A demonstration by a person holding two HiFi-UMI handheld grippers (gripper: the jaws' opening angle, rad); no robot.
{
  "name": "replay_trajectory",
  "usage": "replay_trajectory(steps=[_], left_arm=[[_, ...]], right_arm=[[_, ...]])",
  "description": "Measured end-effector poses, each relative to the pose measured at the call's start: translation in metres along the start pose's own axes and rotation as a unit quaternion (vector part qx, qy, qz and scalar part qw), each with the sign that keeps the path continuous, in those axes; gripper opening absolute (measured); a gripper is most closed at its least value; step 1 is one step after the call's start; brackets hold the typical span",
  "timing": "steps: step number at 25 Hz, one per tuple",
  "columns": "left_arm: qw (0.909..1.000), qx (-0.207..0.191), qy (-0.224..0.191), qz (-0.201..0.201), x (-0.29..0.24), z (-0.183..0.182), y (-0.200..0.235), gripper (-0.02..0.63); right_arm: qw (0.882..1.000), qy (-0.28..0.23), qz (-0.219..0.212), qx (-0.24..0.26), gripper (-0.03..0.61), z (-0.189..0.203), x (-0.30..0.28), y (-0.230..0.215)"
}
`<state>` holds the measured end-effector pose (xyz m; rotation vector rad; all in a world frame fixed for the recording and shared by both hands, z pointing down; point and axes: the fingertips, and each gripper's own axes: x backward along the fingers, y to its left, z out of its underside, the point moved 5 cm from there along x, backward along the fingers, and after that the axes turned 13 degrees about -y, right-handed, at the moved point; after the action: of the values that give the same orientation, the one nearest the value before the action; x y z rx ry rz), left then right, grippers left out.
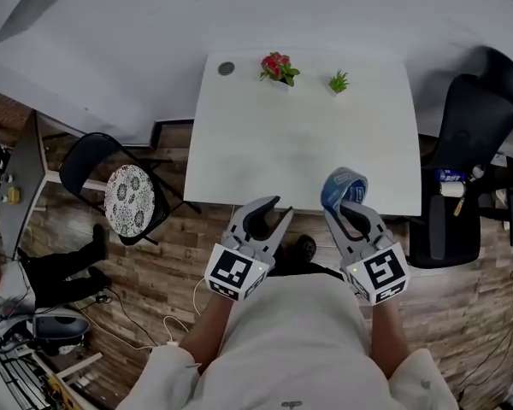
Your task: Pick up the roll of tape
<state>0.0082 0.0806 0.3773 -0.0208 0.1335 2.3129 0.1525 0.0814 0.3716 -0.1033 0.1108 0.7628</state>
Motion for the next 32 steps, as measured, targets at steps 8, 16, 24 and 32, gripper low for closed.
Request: replay_trajectory(steps=[8, 16, 24, 32], left_arm=[[1.0000, -0.002, 0.001, -0.001, -0.003, -0.001, -0.003, 0.075], [0.9999, -0.008, 0.005, -0.006, -0.003, -0.001, -0.004, 0.041], [0.9999, -0.004, 0.010, -0.003, -0.008, 0.000, -0.002, 0.026], [0.9998, -0.010, 0.014, 0.003, -0.011, 0.001, -0.004, 0.025]], right_arm=[[1.000, -0.009, -0.009, -0.011, 0.048, -0.001, 0.001, 0.000], [1.000, -0.012, -0.016, -0.014, 0.048, 0.001, 0.000, -0.002], [0.999, -0.015, -0.026, -0.012, 0.048, -0.001, -0.002, 0.000], [0.999, -0.012, -0.025, -0.017, 0.048, 0.002, -0.003, -0.003]])
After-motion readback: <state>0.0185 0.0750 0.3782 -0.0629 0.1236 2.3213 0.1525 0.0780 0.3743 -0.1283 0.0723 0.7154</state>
